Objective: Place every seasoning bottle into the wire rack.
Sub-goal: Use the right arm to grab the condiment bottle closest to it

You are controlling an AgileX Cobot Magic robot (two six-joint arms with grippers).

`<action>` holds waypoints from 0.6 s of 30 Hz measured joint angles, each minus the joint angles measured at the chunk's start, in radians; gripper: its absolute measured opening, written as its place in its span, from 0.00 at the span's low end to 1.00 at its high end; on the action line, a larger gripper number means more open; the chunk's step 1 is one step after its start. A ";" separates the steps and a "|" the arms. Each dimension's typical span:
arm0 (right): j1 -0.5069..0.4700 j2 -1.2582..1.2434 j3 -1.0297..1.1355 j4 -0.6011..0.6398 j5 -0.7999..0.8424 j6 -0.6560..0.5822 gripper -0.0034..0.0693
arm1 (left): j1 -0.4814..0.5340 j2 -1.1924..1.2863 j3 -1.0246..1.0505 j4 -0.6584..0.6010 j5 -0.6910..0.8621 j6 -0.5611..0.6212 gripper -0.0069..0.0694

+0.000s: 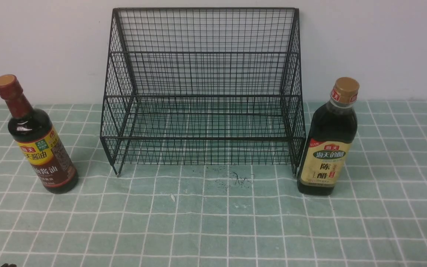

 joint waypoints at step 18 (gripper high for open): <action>0.000 0.000 0.008 0.097 -0.080 0.038 0.03 | 0.000 0.000 0.000 0.000 0.000 0.000 0.08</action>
